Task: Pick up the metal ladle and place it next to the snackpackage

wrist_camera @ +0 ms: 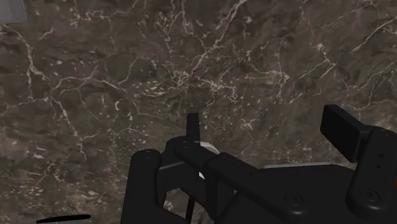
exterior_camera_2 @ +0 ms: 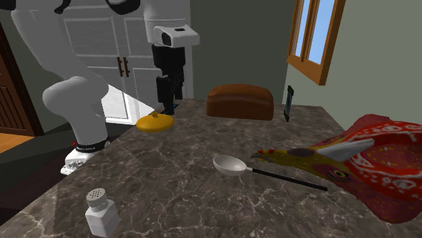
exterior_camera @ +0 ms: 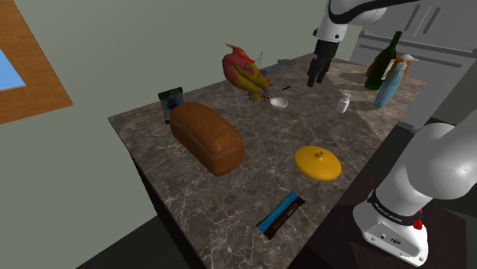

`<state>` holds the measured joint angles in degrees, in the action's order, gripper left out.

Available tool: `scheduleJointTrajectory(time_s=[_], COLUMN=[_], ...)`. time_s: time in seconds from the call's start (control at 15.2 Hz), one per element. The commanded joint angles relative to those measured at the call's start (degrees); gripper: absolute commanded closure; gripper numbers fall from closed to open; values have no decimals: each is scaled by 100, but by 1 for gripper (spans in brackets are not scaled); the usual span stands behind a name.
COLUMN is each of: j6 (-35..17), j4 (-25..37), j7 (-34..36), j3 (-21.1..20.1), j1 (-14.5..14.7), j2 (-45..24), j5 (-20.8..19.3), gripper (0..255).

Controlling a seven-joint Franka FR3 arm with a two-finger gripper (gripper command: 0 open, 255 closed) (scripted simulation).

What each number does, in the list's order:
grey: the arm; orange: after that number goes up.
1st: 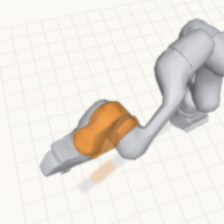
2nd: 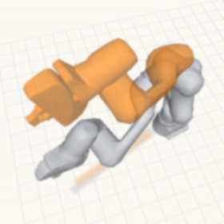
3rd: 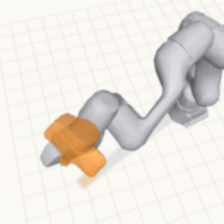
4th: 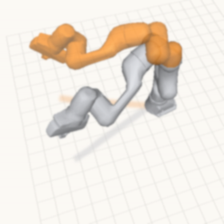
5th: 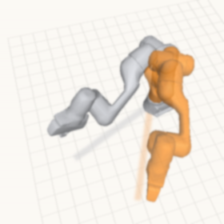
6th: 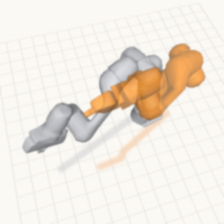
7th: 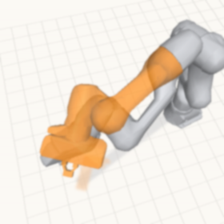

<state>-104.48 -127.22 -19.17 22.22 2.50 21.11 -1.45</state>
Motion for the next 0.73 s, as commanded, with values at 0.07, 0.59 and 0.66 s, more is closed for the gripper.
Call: scheduleJointTrajectory(time_s=[0.07,0.59,0.66], j6=[-243,-294,-237], j4=[381,1842,2073], j7=[-584,-2214,-2391], j3=[354,850,844], j1=[87,-34,-113], j2=[-705,-2882,-3165], j5=[402,2009,2220], gripper=[0,0,0])
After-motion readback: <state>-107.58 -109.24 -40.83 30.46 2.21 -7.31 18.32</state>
